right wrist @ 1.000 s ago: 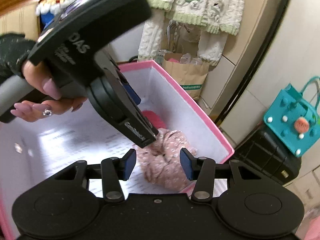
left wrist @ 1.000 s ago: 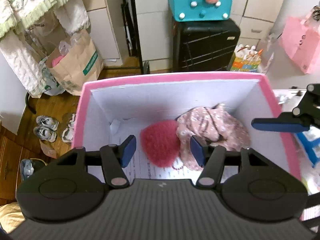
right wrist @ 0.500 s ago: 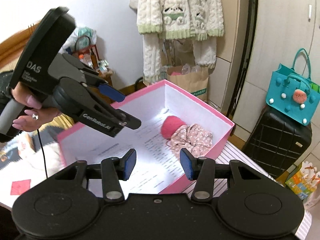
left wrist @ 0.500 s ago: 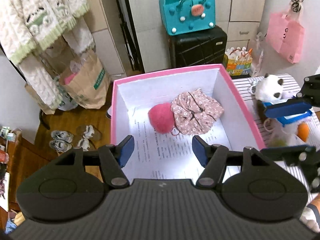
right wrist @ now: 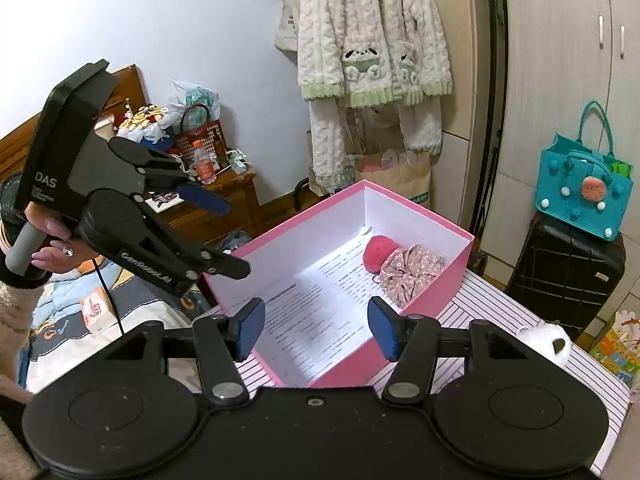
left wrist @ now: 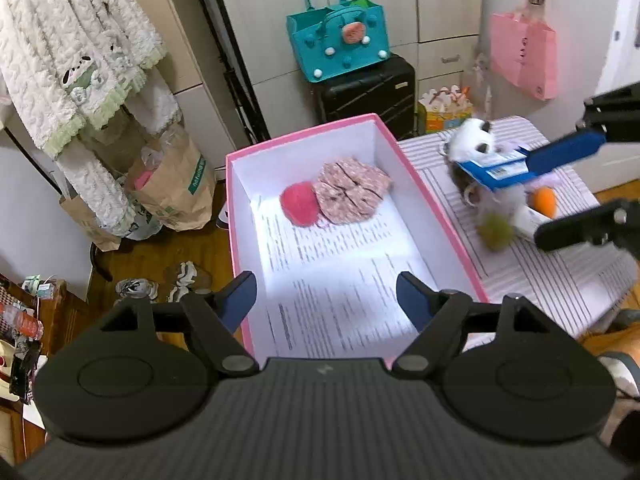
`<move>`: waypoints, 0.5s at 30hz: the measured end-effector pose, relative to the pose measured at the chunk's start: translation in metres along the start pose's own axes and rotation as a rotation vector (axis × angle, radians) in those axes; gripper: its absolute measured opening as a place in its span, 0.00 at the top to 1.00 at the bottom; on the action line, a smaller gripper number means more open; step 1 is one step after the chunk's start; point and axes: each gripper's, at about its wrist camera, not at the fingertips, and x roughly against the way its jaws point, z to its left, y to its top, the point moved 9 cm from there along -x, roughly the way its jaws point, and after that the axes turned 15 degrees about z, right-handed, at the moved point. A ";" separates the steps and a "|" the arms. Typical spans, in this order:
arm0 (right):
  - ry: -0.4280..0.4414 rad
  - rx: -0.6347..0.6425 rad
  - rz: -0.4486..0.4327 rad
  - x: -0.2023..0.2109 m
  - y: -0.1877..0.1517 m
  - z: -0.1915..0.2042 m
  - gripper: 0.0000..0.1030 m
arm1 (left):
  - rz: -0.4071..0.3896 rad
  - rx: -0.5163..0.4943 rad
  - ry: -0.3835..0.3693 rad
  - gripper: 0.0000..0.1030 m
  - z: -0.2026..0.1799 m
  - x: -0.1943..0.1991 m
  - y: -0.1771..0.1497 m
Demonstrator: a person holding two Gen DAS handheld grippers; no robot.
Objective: Organize soft objects
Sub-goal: 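Open both grippers to release the ball and scrunchie, then lift away, then move both grippers back toward the remaining items on the table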
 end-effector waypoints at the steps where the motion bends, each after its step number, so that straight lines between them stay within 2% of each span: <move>1: 0.003 -0.001 -0.004 0.004 -0.003 0.001 0.38 | -0.002 -0.004 -0.001 0.25 -0.002 0.003 -0.004; 8: 0.028 -0.030 -0.018 0.021 -0.031 0.003 0.37 | -0.025 -0.062 -0.014 0.22 -0.031 0.017 -0.035; 15: 0.012 -0.039 -0.023 0.035 -0.062 0.004 0.36 | -0.035 -0.051 -0.055 0.22 -0.051 0.017 -0.050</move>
